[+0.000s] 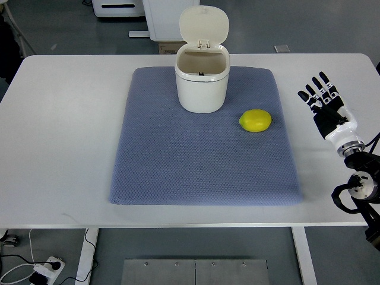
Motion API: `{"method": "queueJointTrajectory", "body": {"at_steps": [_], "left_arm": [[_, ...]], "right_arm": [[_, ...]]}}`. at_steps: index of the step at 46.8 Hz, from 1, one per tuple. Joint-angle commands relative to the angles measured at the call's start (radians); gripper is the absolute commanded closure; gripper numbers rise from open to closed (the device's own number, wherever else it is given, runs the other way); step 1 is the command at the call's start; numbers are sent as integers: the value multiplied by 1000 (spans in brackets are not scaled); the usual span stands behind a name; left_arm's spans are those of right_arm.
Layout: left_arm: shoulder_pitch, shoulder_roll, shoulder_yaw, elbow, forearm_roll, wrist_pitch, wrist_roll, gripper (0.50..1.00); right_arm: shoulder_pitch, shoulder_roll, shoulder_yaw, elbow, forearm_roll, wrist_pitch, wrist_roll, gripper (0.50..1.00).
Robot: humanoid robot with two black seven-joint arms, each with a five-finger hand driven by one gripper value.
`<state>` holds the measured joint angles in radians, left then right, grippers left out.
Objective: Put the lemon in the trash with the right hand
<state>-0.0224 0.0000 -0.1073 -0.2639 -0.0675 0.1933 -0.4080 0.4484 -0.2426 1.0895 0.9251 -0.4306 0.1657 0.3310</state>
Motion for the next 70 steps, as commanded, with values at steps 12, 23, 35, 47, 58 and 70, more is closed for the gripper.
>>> {"method": "queueJointTrajectory", "body": {"at_steps": [12,23,35,47,58,70], "left_arm": [[-1,0,0,0,0,0,0,500],[-1,0,0,0,0,0,0,500],[-1,0,0,0,0,0,0,500],[-1,0,0,0,0,0,0,500],[-1,0,0,0,0,0,0,500],[-1,0,0,0,0,0,0,500]], "right_arm": [[12,-27,-71,1,-100,0,36,500],[36,-43,-118,3,-135,-2,46,500],[73,-50,-195,1,-204,-2,72,500],[128,-50,-296,-3,-230,-2,85,500],[177,-49,-396,-38,-261,-8,95,500],[243,-50,-565,-69,-255,-67,145,500]]}}
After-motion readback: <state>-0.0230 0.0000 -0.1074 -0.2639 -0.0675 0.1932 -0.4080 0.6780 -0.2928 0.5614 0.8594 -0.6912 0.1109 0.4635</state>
